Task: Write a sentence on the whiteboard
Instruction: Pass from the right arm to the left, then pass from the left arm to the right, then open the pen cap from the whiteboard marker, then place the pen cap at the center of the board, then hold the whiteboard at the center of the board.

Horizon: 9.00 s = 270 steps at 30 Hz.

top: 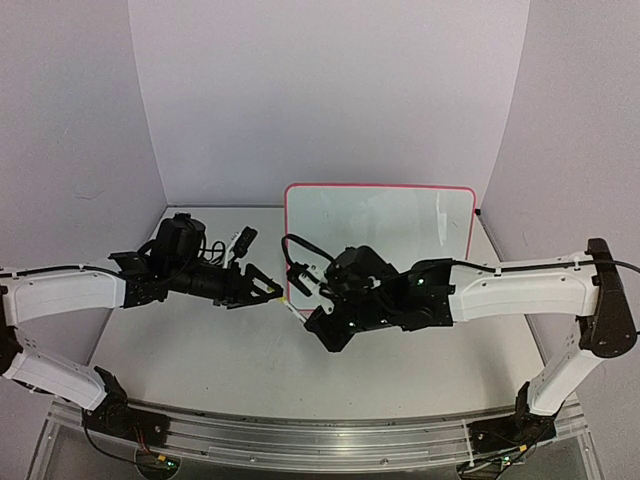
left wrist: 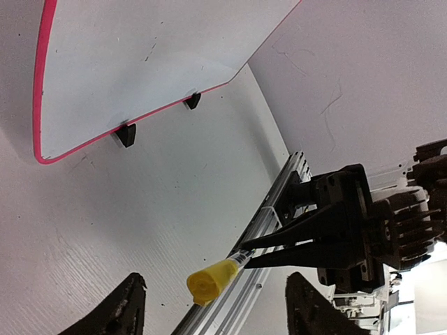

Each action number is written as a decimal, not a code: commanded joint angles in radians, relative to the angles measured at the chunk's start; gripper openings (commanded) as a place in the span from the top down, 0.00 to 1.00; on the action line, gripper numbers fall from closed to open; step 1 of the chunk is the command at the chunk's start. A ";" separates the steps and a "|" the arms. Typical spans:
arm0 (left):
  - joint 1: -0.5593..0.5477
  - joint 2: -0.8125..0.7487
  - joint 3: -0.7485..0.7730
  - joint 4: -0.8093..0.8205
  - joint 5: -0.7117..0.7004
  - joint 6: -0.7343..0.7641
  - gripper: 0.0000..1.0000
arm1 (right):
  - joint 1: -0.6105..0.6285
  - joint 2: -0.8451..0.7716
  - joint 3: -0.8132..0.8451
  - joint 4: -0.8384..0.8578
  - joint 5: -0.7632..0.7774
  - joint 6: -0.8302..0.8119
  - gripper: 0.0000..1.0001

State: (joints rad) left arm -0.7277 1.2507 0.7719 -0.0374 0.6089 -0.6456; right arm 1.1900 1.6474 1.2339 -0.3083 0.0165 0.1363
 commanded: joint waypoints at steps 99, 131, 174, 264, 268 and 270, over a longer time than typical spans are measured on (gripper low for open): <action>-0.001 -0.028 -0.114 0.796 -0.060 -0.373 1.00 | -0.175 -0.005 -0.261 1.313 -0.433 0.752 0.71; 0.057 -0.199 -0.167 0.648 -0.212 -0.360 1.00 | -0.176 -0.050 -0.370 1.299 -0.346 0.757 1.00; 0.150 0.175 -0.033 -0.336 -0.336 0.025 1.00 | -0.191 -0.370 -0.330 0.481 -0.066 0.364 1.00; 0.269 0.578 0.783 -0.251 0.346 0.779 1.00 | -0.425 -0.443 -0.500 0.776 -0.557 0.398 1.00; 0.269 0.572 0.763 -0.287 0.336 0.823 1.00 | -0.424 -0.413 -0.480 0.799 -0.553 0.393 1.00; 0.269 0.563 0.743 -0.296 0.337 0.849 1.00 | -0.425 -0.404 -0.480 0.820 -0.534 0.390 1.00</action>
State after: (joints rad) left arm -0.4591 1.8507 1.5450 -0.2871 0.9491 0.1303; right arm 0.7670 1.2281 0.7072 0.4250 -0.5223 0.5442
